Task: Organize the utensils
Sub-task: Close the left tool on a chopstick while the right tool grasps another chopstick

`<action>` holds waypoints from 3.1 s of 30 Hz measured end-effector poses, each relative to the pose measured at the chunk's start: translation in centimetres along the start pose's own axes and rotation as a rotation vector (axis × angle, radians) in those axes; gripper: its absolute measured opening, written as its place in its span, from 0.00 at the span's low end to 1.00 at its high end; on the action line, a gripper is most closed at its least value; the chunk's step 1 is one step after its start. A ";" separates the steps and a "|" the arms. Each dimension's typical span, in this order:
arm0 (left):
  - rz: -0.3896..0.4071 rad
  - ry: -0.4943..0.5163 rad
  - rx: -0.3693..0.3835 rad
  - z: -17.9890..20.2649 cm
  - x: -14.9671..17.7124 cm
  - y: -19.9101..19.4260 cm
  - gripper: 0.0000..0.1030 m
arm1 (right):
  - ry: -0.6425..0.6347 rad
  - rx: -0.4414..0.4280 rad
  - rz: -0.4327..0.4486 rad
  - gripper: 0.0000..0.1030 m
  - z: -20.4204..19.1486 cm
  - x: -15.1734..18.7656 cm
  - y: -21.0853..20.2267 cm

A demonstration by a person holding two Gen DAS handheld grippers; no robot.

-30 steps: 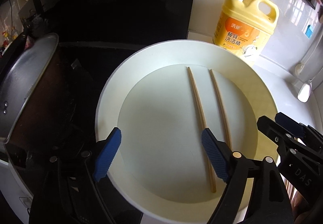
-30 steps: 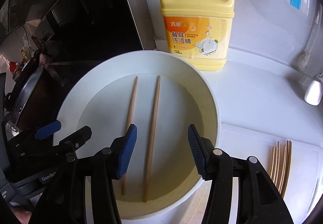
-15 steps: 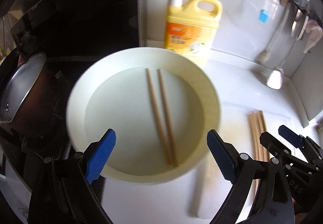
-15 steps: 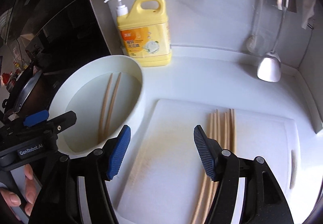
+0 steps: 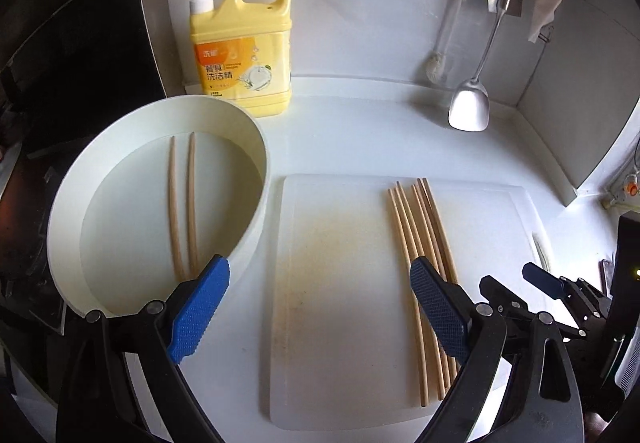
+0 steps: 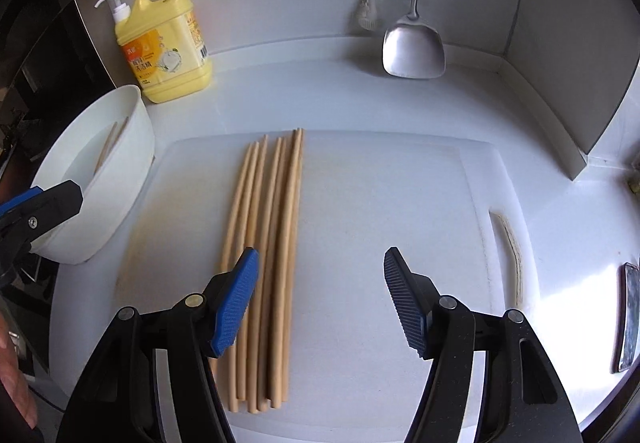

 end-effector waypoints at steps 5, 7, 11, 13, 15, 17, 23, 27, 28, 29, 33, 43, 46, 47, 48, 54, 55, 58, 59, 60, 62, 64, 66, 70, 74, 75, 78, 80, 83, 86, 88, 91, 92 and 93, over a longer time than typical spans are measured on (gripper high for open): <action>-0.014 0.003 -0.003 1.4 1.4 1.1 0.88 | -0.025 -0.012 -0.016 0.61 0.3 0.7 1.7; -0.021 0.014 -0.017 1.8 1.8 1.6 0.88 | -0.039 -0.022 -0.016 0.61 0.2 0.7 2.2; -0.046 0.011 -0.021 2.2 2.8 2.5 0.88 | -0.064 -0.021 -0.026 0.61 0.0 0.7 3.3; -0.050 0.008 -0.022 2.4 3.1 2.8 0.88 | -0.072 -0.019 -0.031 0.61 0.1 0.8 3.8; -0.056 0.009 -0.025 2.7 3.4 3.2 0.88 | -0.081 -0.017 -0.035 0.61 0.2 1.0 4.1; -0.065 0.012 -0.027 3.0 3.7 3.6 0.88 | -0.084 -0.029 -0.026 0.61 0.2 1.0 4.0; -0.078 0.020 -0.014 4.2 4.3 4.6 0.88 | -0.075 -0.029 -0.020 0.61 1.3 1.1 3.6; -0.092 0.021 -0.012 4.9 4.7 5.3 0.88 | -0.069 -0.022 -0.015 0.61 2.4 1.1 3.3; -0.096 0.019 -0.010 5.0 4.8 5.5 0.88 | -0.068 -0.020 -0.016 0.61 2.6 1.2 3.2; -0.099 0.016 -0.009 5.1 4.9 5.7 0.88 | -0.066 -0.024 -0.014 0.61 2.8 1.2 3.2; -0.107 0.020 -0.014 5.4 5.5 6.3 0.88 | -0.060 -0.035 0.007 0.61 3.3 1.0 2.5; -0.126 0.014 -0.022 5.5 6.3 7.1 0.88 | -0.055 0.014 0.004 0.60 4.5 1.2 2.9; -0.133 0.010 -0.025 5.4 6.4 7.4 0.88 | -0.067 0.016 0.001 0.60 4.2 1.3 3.2; -0.136 0.008 -0.026 5.5 6.4 7.5 0.88 | -0.075 0.027 -0.008 0.60 4.2 1.4 3.4; -0.138 0.006 -0.028 5.5 6.4 7.7 0.88 | -0.084 0.034 -0.003 0.60 4.1 1.3 3.4; -0.134 0.000 -0.047 5.4 6.2 8.1 0.88 | -0.096 0.030 0.004 0.60 4.0 1.0 3.5; -0.133 0.004 -0.051 5.5 6.1 8.2 0.88 | -0.098 0.032 0.006 0.60 4.1 0.9 3.5; -0.129 -0.003 -0.057 5.7 5.7 8.5 0.89 | -0.104 0.034 0.008 0.60 4.3 0.8 3.5; -0.129 -0.006 -0.061 5.7 5.6 8.6 0.90 | -0.106 0.035 0.008 0.60 4.3 0.7 3.5; -0.129 -0.010 -0.065 5.7 5.5 8.7 0.91 | -0.108 0.040 0.009 0.60 4.4 0.7 3.5; -0.131 -0.015 -0.072 5.7 5.2 9.1 0.94 | -0.108 0.048 0.011 0.60 4.7 0.6 3.5; -0.130 -0.023 -0.079 5.7 5.0 9.2 0.95 | -0.104 0.042 0.010 0.60 4.8 0.4 3.7; -0.129 -0.029 -0.082 5.8 4.7 9.5 0.95 | -0.113 0.040 0.010 0.60 4.7 0.2 3.8; -0.121 -0.030 -0.080 5.9 4.5 9.5 0.92 | -0.124 0.021 0.010 0.59 4.3 0.2 4.0; -0.087 0.007 -0.058 7.0 4.1 8.8 0.65 | -0.146 0.002 0.014 0.46 3.7 0.3 3.9; -0.083 0.017 -0.053 7.3 4.0 8.6 0.61 | -0.158 -0.004 0.010 0.41 3.4 0.3 3.9; -0.082 0.038 -0.037 8.3 3.7 8.4 0.38 | -0.188 -0.017 -0.002 0.30 2.7 0.3 3.9; -0.086 0.049 -0.031 8.7 3.6 8.4 0.23 | -0.202 -0.020 -0.004 0.24 2.3 0.4 3.9; -0.086 0.056 -0.039 9.0 3.6 8.3 0.12 | -0.222 -0.025 0.004 0.15 1.8 0.6 4.0; -0.086 0.061 -0.034 9.3 3.6 8.3 0.07 | -0.220 -0.032 0.010 0.07 1.7 0.5 4.0; -0.092 0.049 -0.017 9.1 3.6 8.3 0.07 | -0.209 -0.041 0.010 0.06 1.9 0.5 3.9; -0.105 0.041 -0.003 8.9 3.7 8.2 0.07 | -0.169 -0.069 0.003 0.06 2.1 0.4 3.8; -0.109 0.042 -0.004 8.8 3.8 8.2 0.07 | -0.149 -0.080 0.000 0.06 2.3 0.4 3.7; -0.115 0.041 0.001 8.8 3.9 8.1 0.07 | -0.129 -0.091 -0.002 0.06 2.4 0.5 3.6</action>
Point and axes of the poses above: each gripper's, at about its wrist camera, not at the fingertips, and y roughly the way its jaws point, z to its right, x to its underside, the point moved 10 cm from there along y, roughly the way its jaws point, and after that the axes turned 7 degrees about -x, right-handed, at the moved point
